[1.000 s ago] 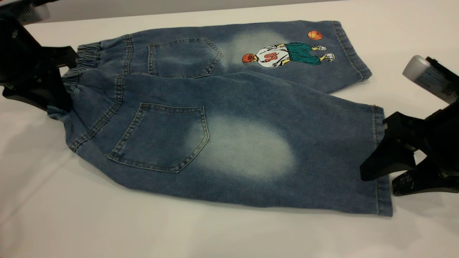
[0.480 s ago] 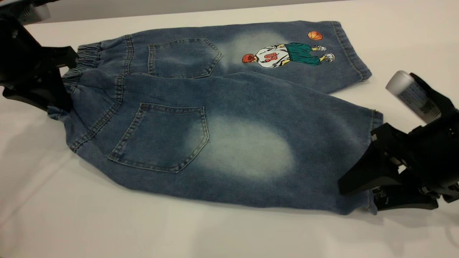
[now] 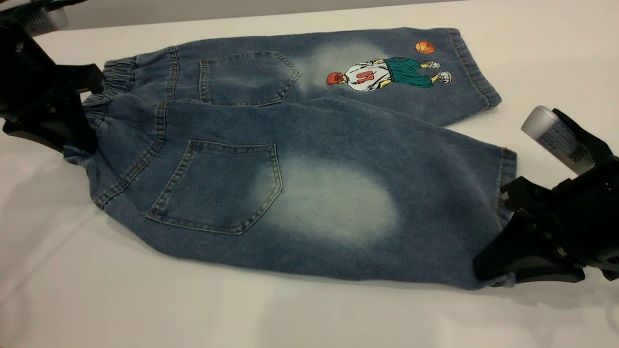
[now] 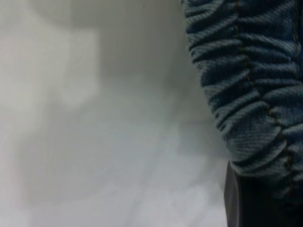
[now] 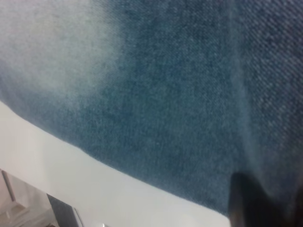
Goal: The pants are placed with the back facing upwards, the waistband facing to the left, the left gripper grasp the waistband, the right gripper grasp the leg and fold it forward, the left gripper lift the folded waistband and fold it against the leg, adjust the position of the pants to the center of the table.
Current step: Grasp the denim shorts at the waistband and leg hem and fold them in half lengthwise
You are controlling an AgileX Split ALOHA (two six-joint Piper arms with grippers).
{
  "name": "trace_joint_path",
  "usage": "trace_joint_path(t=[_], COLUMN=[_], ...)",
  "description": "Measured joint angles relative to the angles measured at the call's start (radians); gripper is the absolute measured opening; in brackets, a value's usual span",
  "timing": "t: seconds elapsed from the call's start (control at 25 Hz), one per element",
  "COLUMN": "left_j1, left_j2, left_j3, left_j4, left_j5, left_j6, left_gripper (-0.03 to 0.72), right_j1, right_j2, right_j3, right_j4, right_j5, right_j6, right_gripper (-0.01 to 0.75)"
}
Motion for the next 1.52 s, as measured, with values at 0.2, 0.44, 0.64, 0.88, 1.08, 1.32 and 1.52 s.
trace_joint_path(t=[0.2, 0.44, 0.64, 0.88, 1.08, 1.32, 1.52], left_j1=[0.0, 0.0, 0.0, 0.0, 0.0, 0.0, 0.0], left_j2=[0.0, -0.01, -0.079, -0.172, -0.269, -0.418, -0.529], left_j3=[0.0, 0.021, 0.103, 0.186, 0.258, 0.293, 0.293], left_j4=[0.003, 0.004, 0.003, -0.033, -0.072, -0.129, -0.211], left_j5=[0.011, 0.068, 0.06, 0.132, 0.18, 0.256, 0.363], left_j6=[0.004, 0.009, 0.008, 0.003, 0.001, 0.002, 0.055], left_gripper=[0.152, 0.152, 0.152, 0.152, 0.152, 0.152, 0.152], right_j1=[0.0, 0.0, 0.0, 0.0, 0.0, 0.0, 0.0], right_j2=[-0.007, -0.084, -0.2, -0.346, -0.51, -0.726, -0.823], right_j3=[-0.008, 0.004, 0.041, 0.106, 0.122, 0.045, -0.053], right_j4=[0.0, -0.003, -0.084, -0.25, -0.408, -0.657, -0.829], right_j5=[0.019, 0.033, -0.041, -0.058, -0.021, 0.059, 0.152], right_j6=[0.0, 0.001, 0.112, 0.267, 0.459, 0.747, 0.956], right_gripper=[0.021, 0.021, 0.021, 0.021, 0.021, 0.021, 0.021])
